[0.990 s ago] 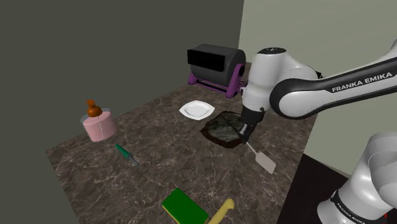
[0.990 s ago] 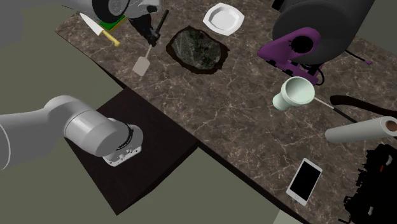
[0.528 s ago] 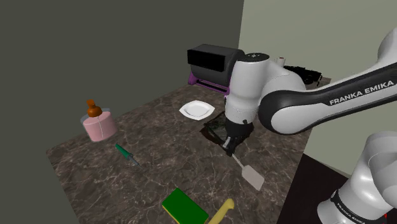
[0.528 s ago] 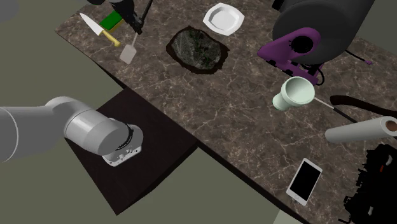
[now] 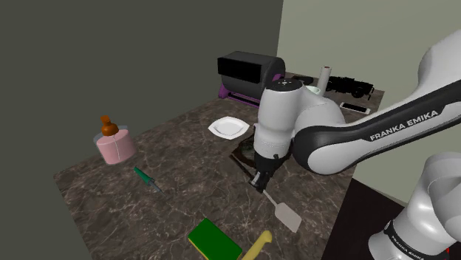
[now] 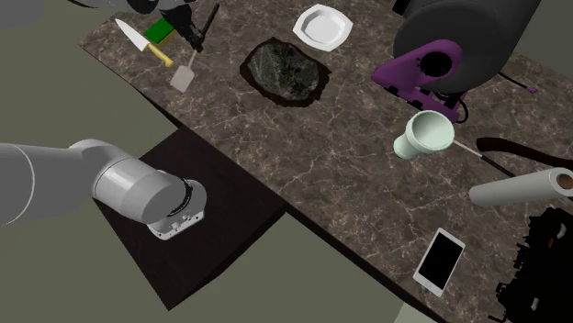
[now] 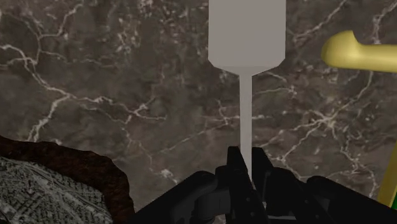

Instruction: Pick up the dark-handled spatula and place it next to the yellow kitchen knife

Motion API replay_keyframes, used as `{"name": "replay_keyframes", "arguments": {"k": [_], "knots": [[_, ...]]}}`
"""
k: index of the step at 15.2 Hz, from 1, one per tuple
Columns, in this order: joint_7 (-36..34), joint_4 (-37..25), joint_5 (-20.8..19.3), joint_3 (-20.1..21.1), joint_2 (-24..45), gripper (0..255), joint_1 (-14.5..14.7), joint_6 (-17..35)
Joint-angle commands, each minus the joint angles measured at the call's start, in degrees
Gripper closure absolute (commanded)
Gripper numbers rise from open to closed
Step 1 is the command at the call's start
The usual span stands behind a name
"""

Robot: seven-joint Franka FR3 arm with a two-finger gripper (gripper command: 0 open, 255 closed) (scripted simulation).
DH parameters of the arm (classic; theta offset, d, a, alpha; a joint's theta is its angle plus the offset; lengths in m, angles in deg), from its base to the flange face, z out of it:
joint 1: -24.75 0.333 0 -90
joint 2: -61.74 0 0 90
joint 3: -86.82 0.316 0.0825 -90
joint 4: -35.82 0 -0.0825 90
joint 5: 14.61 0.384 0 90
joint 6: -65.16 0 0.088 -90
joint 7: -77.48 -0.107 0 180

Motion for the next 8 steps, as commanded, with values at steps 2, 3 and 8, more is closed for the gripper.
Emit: {"name": "replay_keyframes", "arguments": {"k": [2,3,8], "knots": [[-0.5,1.3,-0.4,0.4,1.4,255,-0.1,2.7],[-0.7,1.7,-0.6,0.5,1.9,255,-0.1,3.6],[-1.4,3.0,-1.3,0.9,4.1,255,-0.4,7.0]]}}
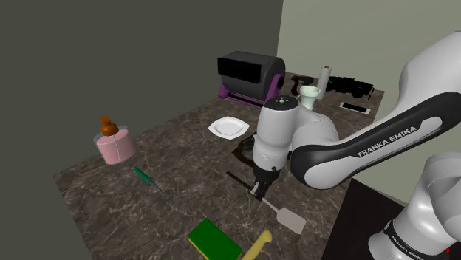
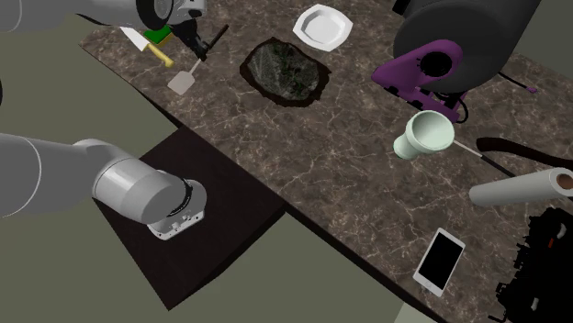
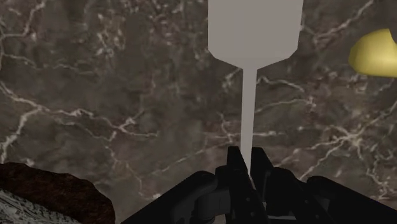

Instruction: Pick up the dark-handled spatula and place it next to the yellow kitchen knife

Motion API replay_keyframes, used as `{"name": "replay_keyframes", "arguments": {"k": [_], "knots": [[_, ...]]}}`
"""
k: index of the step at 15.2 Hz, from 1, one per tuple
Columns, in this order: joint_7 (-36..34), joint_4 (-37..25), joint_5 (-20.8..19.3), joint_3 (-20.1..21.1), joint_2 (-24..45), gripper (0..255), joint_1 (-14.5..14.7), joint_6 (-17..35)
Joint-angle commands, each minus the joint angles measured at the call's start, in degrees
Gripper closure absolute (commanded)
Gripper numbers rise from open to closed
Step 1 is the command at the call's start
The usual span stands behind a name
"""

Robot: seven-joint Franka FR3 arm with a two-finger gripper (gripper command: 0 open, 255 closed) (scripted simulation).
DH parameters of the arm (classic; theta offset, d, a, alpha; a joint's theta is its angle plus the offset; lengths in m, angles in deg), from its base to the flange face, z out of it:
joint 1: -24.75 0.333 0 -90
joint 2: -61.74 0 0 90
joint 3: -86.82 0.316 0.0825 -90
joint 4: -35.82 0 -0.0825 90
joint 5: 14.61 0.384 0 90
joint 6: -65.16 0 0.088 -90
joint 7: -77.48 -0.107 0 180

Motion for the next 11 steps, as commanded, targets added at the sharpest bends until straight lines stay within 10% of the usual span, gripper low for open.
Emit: {"name": "replay_keyframes", "arguments": {"k": [1,7,8,11], "knots": [[-0.1,0.1,-0.1,0.1,0.3,255,0.0,0.5],[-0.1,0.1,-0.1,0.1,0.3,255,0.0,0.5],[-0.1,0.1,-0.1,0.1,0.3,0,0.0,0.5],[-0.1,0.1,-0.1,0.1,0.3,0,0.0,0.5]]}}
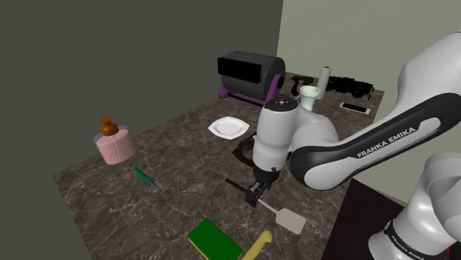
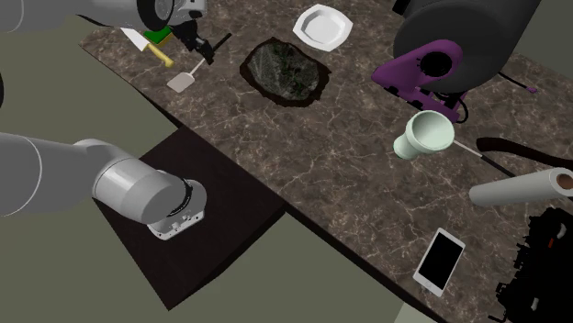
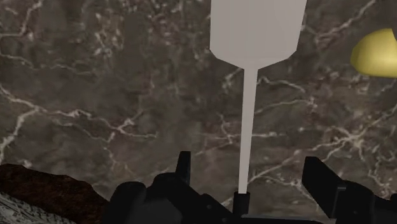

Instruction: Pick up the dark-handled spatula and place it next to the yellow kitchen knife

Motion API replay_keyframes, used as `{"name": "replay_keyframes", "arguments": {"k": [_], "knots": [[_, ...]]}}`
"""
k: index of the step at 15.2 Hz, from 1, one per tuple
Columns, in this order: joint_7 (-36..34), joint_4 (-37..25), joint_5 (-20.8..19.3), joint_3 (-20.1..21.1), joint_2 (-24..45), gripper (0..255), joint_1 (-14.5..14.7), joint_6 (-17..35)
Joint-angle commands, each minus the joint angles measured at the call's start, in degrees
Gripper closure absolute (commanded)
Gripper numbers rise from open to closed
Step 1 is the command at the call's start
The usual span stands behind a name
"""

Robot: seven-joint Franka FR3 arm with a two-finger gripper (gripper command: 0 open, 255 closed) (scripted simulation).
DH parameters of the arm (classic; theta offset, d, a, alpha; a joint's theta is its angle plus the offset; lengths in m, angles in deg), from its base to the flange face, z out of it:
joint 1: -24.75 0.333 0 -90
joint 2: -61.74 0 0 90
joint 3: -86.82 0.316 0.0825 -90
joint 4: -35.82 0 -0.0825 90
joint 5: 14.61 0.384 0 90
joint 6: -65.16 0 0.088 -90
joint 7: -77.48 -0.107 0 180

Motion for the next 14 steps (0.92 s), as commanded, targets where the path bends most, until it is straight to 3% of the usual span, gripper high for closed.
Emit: {"name": "replay_keyframes", "arguments": {"k": [1,2,6,14], "knots": [[0.0,0.0,0.0,0.0,0.0,0,0.0,0.0],[0.0,0.0,0.0,0.0,0.0,0,0.0,0.0],[1.4,-3.1,1.8,-0.9,-5.3,0,0.6,-8.2],[1.4,-3.1,1.8,-0.9,-5.3,0,0.6,-8.2]]}}
